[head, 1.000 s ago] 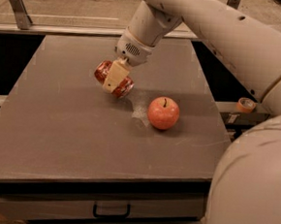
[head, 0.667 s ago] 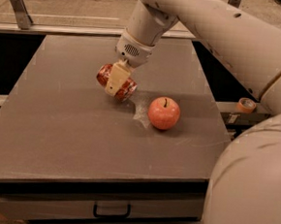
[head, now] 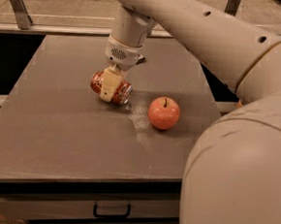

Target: Knock coke can over

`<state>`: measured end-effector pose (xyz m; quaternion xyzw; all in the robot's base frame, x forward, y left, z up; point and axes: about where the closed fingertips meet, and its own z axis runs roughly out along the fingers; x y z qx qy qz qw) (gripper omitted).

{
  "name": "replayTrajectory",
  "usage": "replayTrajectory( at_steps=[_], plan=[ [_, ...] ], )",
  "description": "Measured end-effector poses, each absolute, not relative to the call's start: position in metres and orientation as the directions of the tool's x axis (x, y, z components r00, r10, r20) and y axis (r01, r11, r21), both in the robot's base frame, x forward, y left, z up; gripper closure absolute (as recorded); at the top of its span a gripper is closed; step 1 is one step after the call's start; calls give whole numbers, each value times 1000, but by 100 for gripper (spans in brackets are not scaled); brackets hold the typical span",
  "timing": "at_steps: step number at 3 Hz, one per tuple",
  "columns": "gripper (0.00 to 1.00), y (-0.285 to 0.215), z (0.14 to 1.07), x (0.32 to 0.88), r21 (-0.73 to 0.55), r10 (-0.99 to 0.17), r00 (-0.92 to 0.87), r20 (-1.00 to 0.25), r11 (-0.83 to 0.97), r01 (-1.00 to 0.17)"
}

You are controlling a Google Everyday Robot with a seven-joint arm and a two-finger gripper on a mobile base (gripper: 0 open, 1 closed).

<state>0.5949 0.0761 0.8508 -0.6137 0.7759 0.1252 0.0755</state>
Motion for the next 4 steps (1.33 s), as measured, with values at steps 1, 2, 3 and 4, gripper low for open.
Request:
replayTrajectory(
  at_steps=[1,2,3,4],
  plan=[
    [30,79,847,596,107,-933,-236,-272,214,-971],
    [5,80,844,597,116,-929,-241,-280,217,-969],
    [0,77,842,597,122,-921,-258,-292,231,-965],
    [0,59,855,582,113,-869,-313,-383,293,-950]
  ],
)
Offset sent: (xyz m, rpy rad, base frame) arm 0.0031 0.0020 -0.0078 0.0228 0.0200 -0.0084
